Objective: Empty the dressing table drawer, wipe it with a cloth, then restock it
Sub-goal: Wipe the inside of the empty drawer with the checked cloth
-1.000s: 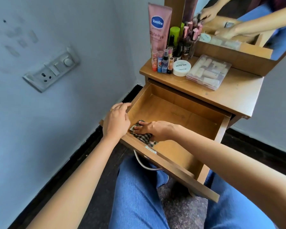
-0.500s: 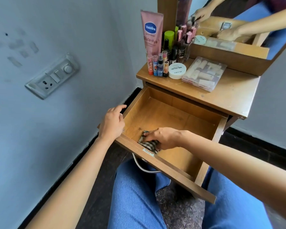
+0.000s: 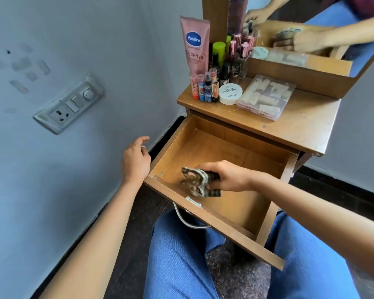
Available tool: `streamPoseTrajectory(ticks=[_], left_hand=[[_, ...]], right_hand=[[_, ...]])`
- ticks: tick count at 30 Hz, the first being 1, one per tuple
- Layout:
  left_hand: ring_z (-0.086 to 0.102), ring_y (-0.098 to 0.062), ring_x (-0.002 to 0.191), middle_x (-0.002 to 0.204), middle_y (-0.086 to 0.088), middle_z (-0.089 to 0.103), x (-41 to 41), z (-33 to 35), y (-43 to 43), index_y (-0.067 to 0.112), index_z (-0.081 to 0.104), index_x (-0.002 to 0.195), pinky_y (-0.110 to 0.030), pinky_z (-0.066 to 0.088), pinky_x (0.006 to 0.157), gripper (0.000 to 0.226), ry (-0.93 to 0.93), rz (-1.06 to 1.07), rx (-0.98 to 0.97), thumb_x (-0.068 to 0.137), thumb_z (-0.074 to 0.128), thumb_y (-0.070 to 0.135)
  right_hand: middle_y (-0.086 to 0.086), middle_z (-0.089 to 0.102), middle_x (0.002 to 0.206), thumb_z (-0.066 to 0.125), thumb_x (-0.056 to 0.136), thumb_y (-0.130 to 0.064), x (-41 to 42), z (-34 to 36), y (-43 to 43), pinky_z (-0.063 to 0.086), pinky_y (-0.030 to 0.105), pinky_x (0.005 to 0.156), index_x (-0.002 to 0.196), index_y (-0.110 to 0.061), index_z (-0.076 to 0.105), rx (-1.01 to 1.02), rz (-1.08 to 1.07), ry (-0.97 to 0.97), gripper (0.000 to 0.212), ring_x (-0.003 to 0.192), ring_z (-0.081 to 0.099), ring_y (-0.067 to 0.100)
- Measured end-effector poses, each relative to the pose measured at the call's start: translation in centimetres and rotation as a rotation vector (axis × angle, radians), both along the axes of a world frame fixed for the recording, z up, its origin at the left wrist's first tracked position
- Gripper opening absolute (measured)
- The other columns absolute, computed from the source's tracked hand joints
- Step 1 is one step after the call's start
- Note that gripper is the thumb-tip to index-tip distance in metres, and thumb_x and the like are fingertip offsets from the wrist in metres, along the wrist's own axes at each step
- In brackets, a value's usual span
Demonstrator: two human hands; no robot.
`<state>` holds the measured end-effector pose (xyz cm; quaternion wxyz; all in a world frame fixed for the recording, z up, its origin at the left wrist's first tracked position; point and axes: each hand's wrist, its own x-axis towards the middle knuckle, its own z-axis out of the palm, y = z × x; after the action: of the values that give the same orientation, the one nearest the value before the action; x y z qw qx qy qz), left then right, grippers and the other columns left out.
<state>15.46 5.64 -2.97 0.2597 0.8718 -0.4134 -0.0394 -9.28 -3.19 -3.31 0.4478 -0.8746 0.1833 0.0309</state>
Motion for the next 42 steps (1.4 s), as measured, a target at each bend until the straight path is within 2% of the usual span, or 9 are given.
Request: streamPoseTrajectory(ticks=[10,16,22,26,29,33,37,40,42], left_hand=[[0.060,-0.022,0.109,0.121,0.001,0.066,0.1,-0.4,-0.1,0.019,0.062,0.120,-0.030,0.044,0.085,0.036,-0.028,-0.042,-0.029,0.092,0.044,0.003],[0.061,-0.020,0.108,0.119,0.003,0.066,0.3,-0.8,-0.3,0.020,0.063,0.118,-0.029,0.045,0.082,0.036,-0.054,-0.068,-0.020,0.092,0.045,0.004],[0.061,-0.018,0.107,0.119,0.004,0.066,0.3,-0.7,-0.2,0.020,0.063,0.118,-0.025,0.045,0.082,0.035,-0.060,-0.086,-0.015,0.092,0.046,0.004],[0.061,-0.018,0.106,0.117,0.004,0.066,0.4,-0.6,-0.2,0.020,0.064,0.118,-0.024,0.044,0.078,0.034,-0.058,-0.081,0.000,0.093,0.046,0.005],[0.062,-0.018,0.104,0.117,0.004,0.067,0.4,-0.6,-0.2,0.020,0.064,0.117,-0.025,0.044,0.076,0.034,-0.056,-0.081,-0.004,0.093,0.046,0.005],[0.062,-0.018,0.103,0.116,0.005,0.067,0.3,-0.5,-0.2,0.021,0.064,0.116,-0.027,0.046,0.075,0.032,-0.059,-0.078,-0.004,0.093,0.046,0.006],[0.062,-0.018,0.103,0.115,0.006,0.067,0.4,-0.5,-0.3,0.022,0.064,0.115,-0.026,0.044,0.075,0.033,-0.060,-0.075,0.000,0.093,0.046,0.006],[0.062,-0.017,0.102,0.113,0.005,0.068,0.4,-0.5,-0.4,0.022,0.065,0.114,-0.024,0.043,0.074,0.033,-0.057,-0.074,-0.008,0.092,0.046,0.006],[0.062,-0.016,0.101,0.113,0.005,0.068,0.3,-0.5,-0.3,0.022,0.065,0.114,-0.022,0.041,0.073,0.033,-0.064,-0.074,-0.007,0.092,0.046,0.006]], right_hand=[[0.014,0.056,0.125,0.052,0.077,0.007,8.8,-2.0,2.4,0.046,0.038,0.099,0.127,-0.005,0.056,-0.236,0.055,-0.231,0.052,0.116,0.053,0.026],[0.005,0.042,0.146,0.046,0.078,0.010,9.1,-0.9,1.5,0.033,0.035,0.111,0.140,-0.015,0.046,-0.117,0.175,-0.023,0.067,0.134,0.039,0.021],[0.001,0.050,0.135,0.052,0.080,0.005,7.6,-0.8,1.2,0.039,0.043,0.107,0.132,-0.020,0.055,-0.069,0.191,0.027,0.058,0.125,0.046,0.020],[-0.002,0.041,0.144,0.051,0.084,0.000,4.6,-1.0,1.1,0.035,0.041,0.111,0.135,-0.027,0.053,-0.019,0.217,0.066,0.058,0.131,0.040,0.015],[0.000,0.034,0.148,0.048,0.089,-0.028,3.6,-0.6,1.4,0.035,0.034,0.109,0.136,-0.033,0.049,0.198,0.107,0.120,0.047,0.130,0.038,0.015],[0.007,0.066,0.116,0.047,0.099,-0.038,3.9,-1.4,2.4,0.052,0.032,0.091,0.125,-0.019,0.060,0.625,-0.184,-0.001,0.035,0.104,0.063,0.021],[0.015,0.069,0.104,0.070,0.086,-0.023,5.7,-1.9,3.0,0.056,0.030,0.075,0.111,-0.007,0.066,0.700,-0.374,-0.187,0.030,0.086,0.067,0.023],[0.010,0.060,0.119,0.080,0.075,-0.024,7.1,-2.4,3.4,0.056,0.038,0.087,0.109,-0.016,0.066,0.586,-0.421,-0.180,0.038,0.100,0.063,0.023],[0.005,0.053,0.126,0.084,0.070,-0.026,8.0,-2.1,3.4,0.053,0.039,0.091,0.120,-0.018,0.055,0.517,-0.455,-0.043,0.058,0.107,0.058,0.022]])
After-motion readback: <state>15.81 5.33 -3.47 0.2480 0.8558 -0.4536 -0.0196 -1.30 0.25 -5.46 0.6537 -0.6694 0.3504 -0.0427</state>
